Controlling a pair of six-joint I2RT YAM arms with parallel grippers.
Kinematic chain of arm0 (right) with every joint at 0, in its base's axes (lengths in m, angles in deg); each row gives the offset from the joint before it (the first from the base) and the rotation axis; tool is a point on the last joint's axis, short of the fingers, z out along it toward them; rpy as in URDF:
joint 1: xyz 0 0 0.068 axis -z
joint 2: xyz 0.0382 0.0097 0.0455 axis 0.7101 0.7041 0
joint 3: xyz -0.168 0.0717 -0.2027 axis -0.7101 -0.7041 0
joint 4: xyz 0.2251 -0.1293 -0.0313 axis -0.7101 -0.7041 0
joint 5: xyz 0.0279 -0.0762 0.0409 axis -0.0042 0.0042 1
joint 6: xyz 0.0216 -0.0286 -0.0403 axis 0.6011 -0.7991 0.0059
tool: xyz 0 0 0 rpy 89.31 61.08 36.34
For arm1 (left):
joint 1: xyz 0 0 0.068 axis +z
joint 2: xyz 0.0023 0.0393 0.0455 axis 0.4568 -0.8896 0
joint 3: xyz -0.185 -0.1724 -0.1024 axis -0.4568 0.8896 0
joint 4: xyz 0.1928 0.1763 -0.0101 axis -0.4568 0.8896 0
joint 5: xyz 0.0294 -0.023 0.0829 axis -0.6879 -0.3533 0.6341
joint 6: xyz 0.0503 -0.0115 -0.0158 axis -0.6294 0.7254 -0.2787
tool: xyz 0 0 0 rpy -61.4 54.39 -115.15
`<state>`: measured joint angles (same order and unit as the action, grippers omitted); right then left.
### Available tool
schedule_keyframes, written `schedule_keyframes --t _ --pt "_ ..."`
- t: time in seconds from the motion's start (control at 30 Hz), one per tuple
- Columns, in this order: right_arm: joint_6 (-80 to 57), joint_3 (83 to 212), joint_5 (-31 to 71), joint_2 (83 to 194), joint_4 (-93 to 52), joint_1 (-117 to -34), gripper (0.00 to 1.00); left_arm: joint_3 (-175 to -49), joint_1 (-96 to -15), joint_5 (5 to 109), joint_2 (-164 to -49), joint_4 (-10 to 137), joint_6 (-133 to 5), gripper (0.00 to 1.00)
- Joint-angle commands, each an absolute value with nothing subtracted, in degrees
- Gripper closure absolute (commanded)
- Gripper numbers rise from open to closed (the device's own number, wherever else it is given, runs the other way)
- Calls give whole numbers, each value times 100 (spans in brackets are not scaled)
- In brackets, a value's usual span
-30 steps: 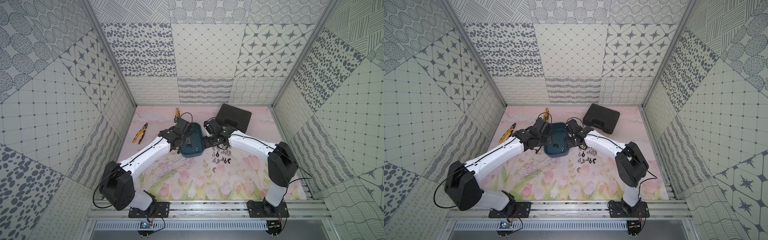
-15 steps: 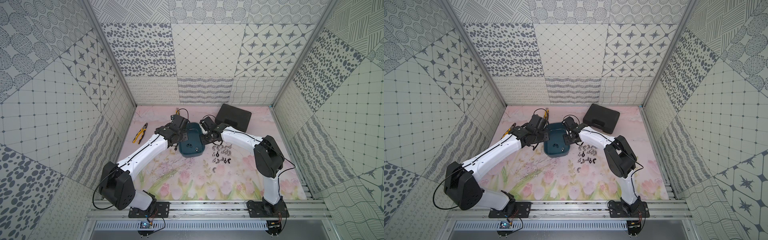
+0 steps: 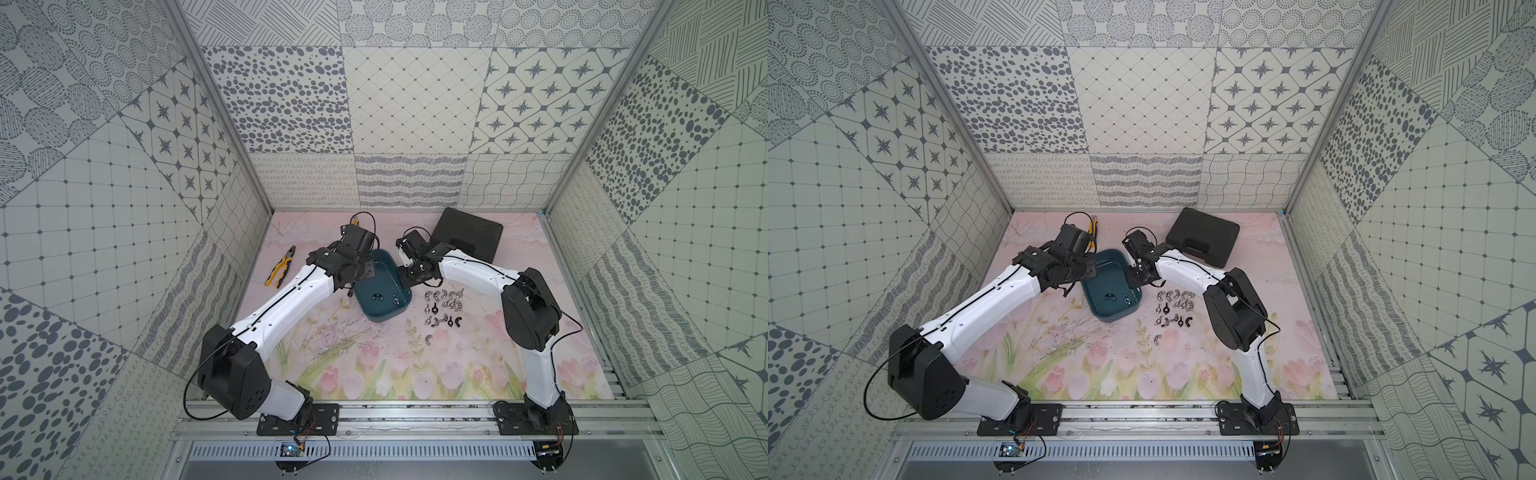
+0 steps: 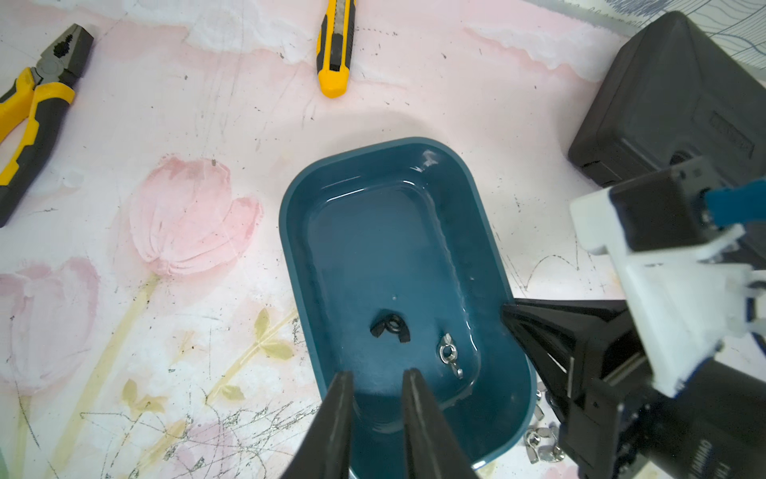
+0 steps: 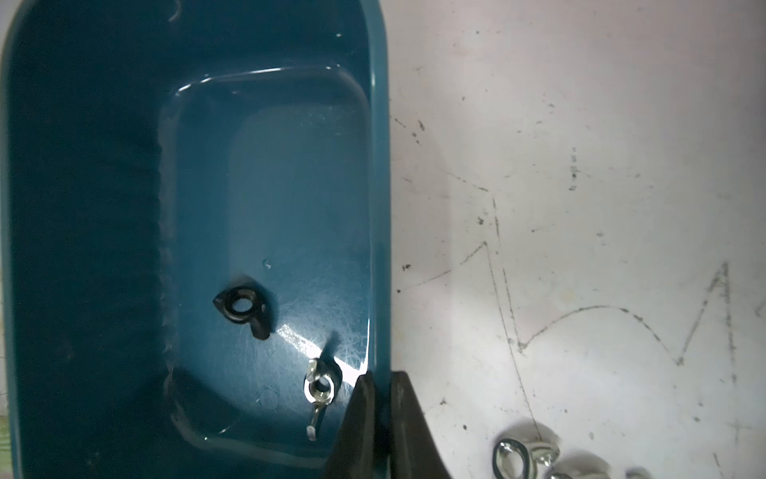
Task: Take out the wing nut from the storage box
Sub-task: Adjust the storage box at the center of the board.
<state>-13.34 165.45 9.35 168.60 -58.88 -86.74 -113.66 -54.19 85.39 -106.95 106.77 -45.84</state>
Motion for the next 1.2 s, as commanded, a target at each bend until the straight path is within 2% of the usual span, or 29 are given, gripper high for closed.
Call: schedule_keyframes --t 0.0,0.23,0.33,0.43,0.53,0.67,0.87,1.17 --pt "-1655 16799 1103 17086 -5952 -8691 93 -11464 -5365 8601 -10543 11002 -4806 74" --pt "-2249 17363 1322 17343 -6229 -8699 92 -11334 -5233 8557 -10381 11097 -4790 74" --pt "-2352 17596 1334 17432 -6456 -8699 82 -11341 -5206 8571 -10311 11141 -4795 74" --pt "-2215 17557 1266 17268 -6461 -8699 67 -11341 -5165 8566 -10245 11169 -4785 74" --pt "-1886 17423 1202 16891 -6460 -8707 57 -11312 -5144 8575 -10151 11182 -4784 74" --pt "-1022 16930 599 16248 -6458 -8815 44 -11323 -5088 8601 -10095 11326 -4763 74" --pt "338 16061 -55 15534 -6459 -9290 39 -11291 -4959 8528 -9959 11322 -4669 73" --pt "2402 15422 -114 15704 -5682 -10120 39 -11533 -4951 8311 -10112 11385 -4748 73"
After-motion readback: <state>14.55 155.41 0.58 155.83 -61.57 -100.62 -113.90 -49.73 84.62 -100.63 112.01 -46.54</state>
